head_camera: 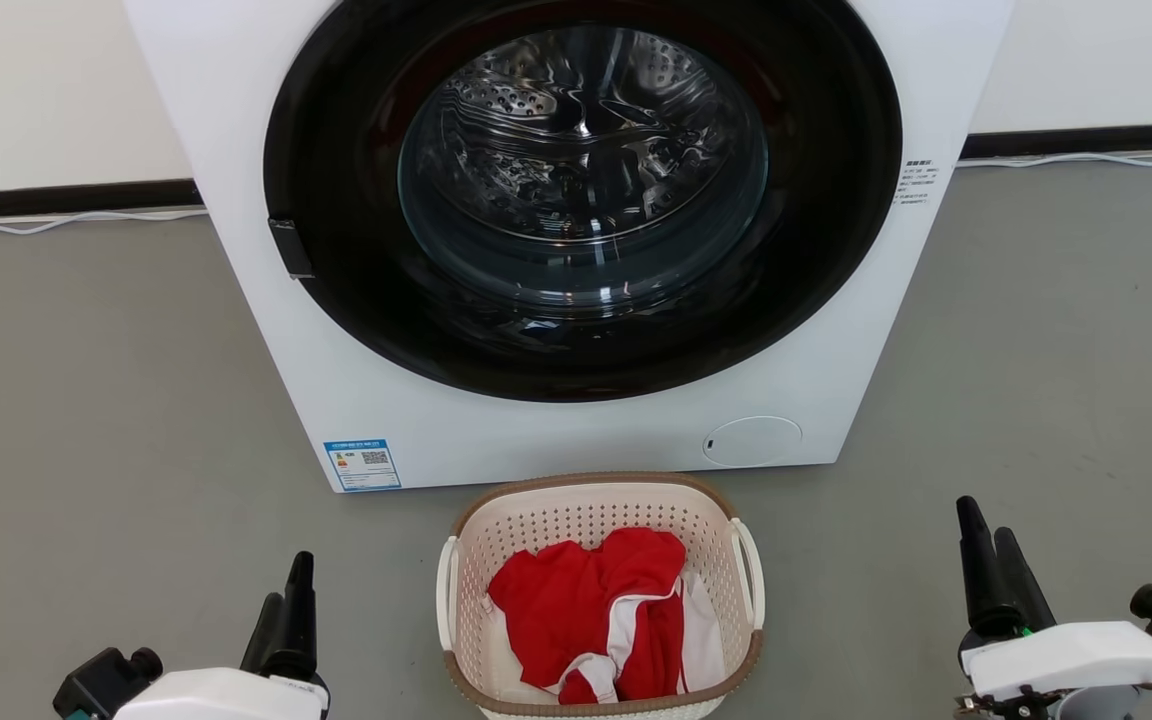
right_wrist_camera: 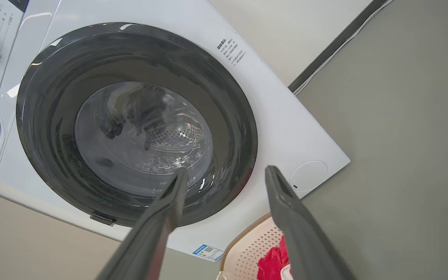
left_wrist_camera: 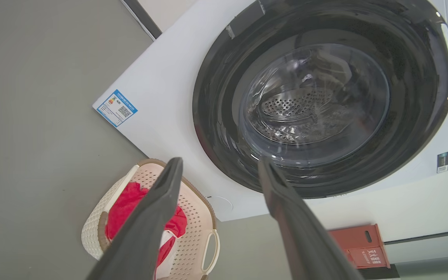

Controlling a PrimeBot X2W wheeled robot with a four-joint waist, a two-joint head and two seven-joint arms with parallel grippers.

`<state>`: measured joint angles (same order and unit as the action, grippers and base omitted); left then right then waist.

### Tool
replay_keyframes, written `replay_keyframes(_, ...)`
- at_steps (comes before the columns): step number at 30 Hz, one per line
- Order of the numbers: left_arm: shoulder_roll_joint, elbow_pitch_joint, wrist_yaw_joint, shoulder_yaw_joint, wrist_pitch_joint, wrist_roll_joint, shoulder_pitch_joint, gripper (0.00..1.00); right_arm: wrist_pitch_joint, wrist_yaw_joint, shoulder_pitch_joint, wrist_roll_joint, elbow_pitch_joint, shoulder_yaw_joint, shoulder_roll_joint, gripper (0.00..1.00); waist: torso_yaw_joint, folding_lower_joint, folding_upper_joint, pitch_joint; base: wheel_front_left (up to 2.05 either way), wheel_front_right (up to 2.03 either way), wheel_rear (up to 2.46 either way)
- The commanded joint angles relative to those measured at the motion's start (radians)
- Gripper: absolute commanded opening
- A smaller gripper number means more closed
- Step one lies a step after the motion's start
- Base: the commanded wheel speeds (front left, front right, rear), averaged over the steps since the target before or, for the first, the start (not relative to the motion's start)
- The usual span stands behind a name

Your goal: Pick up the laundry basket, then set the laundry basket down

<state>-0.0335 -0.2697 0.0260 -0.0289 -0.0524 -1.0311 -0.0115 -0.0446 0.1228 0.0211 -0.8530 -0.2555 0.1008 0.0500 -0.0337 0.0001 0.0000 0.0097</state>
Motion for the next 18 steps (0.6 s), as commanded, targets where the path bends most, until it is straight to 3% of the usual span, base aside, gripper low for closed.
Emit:
replay_keyframes(1, -0.009, 0.029, -0.006, -0.009, -0.01, 0.032, 0.02, 1.0, -0.018, 0.004, 0.018, 0.035, 0.035, -0.01, 0.011, 1.0, -0.001, -0.0001, 0.0, 0.0, 0.0, 0.0, 0.0)
replay_keyframes(18, -0.011, 0.026, -0.028, -0.002, -0.063, 0.224, 0.016, 1.0, -0.07, 0.005, 0.023, 0.269, 0.033, -0.024, 0.019, 1.0, -0.01, -0.0001, 0.0, 0.001, 0.0, 0.0, 0.0)
